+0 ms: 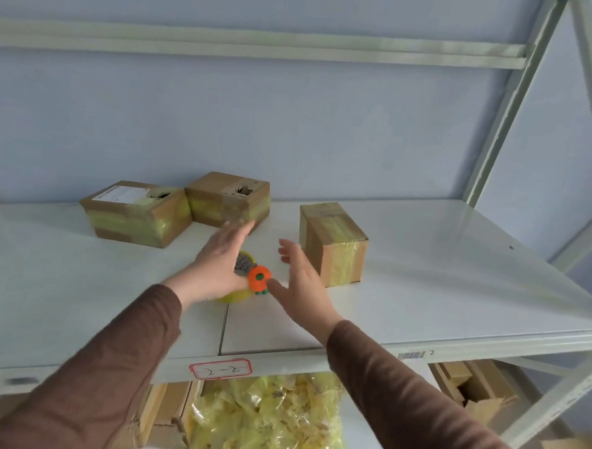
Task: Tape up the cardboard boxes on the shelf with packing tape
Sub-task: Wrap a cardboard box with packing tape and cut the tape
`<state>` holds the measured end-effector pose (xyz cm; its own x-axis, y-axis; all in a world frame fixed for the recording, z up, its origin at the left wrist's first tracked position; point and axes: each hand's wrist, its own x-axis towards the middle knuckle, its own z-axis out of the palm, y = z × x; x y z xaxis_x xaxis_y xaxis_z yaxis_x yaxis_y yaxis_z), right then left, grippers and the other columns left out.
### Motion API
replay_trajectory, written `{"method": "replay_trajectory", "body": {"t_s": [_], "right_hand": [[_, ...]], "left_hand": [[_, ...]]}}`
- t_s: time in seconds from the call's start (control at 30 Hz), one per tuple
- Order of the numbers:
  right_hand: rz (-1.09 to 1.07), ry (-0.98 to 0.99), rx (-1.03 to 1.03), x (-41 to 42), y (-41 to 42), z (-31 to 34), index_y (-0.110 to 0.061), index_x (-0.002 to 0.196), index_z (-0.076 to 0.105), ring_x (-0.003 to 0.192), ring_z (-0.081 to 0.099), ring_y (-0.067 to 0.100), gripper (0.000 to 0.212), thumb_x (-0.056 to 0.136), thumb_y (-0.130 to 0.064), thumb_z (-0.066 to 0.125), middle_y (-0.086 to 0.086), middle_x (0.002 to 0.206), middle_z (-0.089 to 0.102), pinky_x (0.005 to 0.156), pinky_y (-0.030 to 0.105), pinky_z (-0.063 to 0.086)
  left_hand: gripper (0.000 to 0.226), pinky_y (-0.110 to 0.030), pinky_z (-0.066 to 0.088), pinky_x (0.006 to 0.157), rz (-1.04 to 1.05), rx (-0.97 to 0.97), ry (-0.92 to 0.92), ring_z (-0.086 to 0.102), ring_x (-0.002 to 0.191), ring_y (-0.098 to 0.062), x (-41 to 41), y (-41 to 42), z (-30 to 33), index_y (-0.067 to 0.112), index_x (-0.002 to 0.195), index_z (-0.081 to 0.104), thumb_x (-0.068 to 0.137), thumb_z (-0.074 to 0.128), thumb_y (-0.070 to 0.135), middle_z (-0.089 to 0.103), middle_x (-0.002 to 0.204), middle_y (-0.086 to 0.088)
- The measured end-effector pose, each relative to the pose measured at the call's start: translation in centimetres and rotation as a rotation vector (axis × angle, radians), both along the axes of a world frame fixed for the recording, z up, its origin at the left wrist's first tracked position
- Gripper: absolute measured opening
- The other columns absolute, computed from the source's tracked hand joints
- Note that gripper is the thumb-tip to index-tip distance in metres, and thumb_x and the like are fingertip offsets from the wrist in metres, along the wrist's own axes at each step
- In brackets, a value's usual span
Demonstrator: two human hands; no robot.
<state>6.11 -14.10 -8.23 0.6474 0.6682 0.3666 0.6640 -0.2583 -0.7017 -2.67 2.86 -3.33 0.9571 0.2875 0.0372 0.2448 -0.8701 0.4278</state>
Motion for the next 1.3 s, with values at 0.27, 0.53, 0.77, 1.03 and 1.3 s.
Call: {"method": "replay_trajectory", "body": {"t_s": [0.27, 0.53, 0.77, 1.03, 1.3], "right_hand": [[0.07, 0.147, -0.144, 0.7, 2.8, -0.3, -0.021, 0.101, 0.061, 0.085, 0.057, 0.023, 0.025, 0.084, -0.022, 0.078, 0.001, 0.096, 0.067, 0.079, 0.037, 0.047], [0.133, -0.039, -0.108, -0.2, -1.3, 1.3, -0.011, 0.102, 0.035, 0.062, 0.05, 0.029, 0.014, 0.104, -0.017, 0.048, 0.006, 0.074, 0.054, 0.058, 0.043, 0.04], [0.105, 0.052, 0.024, -0.8, -4.4, 3.0, -0.018, 0.128, 0.053, 0.111, 0.052, 0.027, 0.024, 0.105, -0.016, 0.051, 0.009, 0.121, 0.057, 0.099, 0.044, 0.046], [-0.115, 0.355, 0.35, 3.1, -8.3, 8.1, -0.016, 0.093, 0.043, 0.073, 0.04, 0.014, 0.033, 0.096, -0.033, 0.07, -0.005, 0.08, 0.04, 0.067, 0.031, 0.038], [0.165, 0.289, 0.356, -0.6, -13.5, 3.6, -0.025, 0.139, 0.046, 0.102, 0.072, 0.014, 0.048, 0.099, -0.049, 0.058, 0.0, 0.105, 0.076, 0.09, 0.028, 0.055]], "left_hand": [[0.064, -0.037, 0.031, 0.108, -0.108, 0.242, 0.082, 0.042, 0.122, -0.016, 2.2, 2.1, -2.1, 0.034, 0.121, 0.053, 0.072, 0.084, 0.059, 0.052, 0.13, 0.012], [0.035, -0.034, 0.039, 0.097, -0.13, -0.049, -0.123, 0.041, 0.111, -0.018, 1.5, -0.9, -2.1, 0.028, 0.105, 0.065, 0.08, 0.084, 0.042, 0.054, 0.109, 0.004], [0.015, -0.027, 0.038, 0.077, -0.119, -0.146, -0.189, 0.05, 0.097, -0.019, 1.6, -5.0, -1.7, 0.049, 0.085, 0.062, 0.082, 0.077, 0.051, 0.051, 0.094, 0.004], [0.009, -0.036, 0.045, 0.089, -0.148, -0.5, -0.276, 0.066, 0.096, -0.013, 1.9, -9.4, -1.2, 0.039, 0.085, 0.081, 0.089, 0.074, 0.043, 0.068, 0.095, 0.005], [0.033, -0.039, 0.058, 0.086, 0.082, -1.254, -0.38, 0.075, 0.096, -0.026, 2.8, -12.0, 1.8, 0.017, 0.105, 0.082, 0.081, 0.074, 0.039, 0.078, 0.108, -0.01]]}}
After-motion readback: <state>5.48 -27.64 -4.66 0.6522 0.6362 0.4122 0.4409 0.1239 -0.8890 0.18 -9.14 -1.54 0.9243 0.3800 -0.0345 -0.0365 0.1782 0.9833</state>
